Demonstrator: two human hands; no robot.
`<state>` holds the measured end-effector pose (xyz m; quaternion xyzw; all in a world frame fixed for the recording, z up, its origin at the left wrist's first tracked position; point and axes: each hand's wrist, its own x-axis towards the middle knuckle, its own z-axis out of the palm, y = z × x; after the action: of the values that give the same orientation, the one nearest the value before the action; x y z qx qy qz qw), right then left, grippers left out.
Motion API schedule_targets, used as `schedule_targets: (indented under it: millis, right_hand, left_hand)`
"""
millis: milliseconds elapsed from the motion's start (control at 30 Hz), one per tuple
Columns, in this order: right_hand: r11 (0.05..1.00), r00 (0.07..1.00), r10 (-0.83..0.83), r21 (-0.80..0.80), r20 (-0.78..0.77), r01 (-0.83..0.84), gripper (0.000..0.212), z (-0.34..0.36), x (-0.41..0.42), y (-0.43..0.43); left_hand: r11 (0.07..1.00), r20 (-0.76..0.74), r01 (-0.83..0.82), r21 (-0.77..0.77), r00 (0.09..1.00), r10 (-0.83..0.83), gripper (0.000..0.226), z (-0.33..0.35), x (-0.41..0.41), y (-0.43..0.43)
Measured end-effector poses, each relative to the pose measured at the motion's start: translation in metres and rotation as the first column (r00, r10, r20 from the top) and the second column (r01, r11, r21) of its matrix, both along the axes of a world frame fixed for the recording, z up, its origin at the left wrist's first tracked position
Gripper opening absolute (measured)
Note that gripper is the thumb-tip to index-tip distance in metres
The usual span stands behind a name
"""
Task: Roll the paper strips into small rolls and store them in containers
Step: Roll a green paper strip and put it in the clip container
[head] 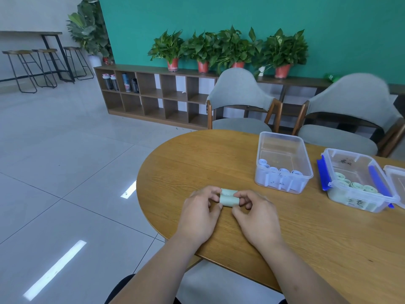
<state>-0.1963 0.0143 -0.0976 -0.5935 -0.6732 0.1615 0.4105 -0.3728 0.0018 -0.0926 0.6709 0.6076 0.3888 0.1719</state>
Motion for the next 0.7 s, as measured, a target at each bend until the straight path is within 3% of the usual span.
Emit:
schedule_targets:
  millis: [267,700]
  right_hand:
    - [1.0,1.0,0.006,0.008,-0.004,-0.006,0.022,-0.0013,-0.0008,0.0003]
    - [1.0,1.0,0.0,-0.016,0.021,0.001,0.024,-0.002,-0.0002,0.0012]
  left_hand:
    - [1.0,-0.01,0.005,0.006,1.0,-0.005,0.023,-0.0005,0.0008,0.0004]
    - [1.0,-0.017,0.011,0.0,1.0,-0.011,0.029,-0.0017,0.0002,0.001]
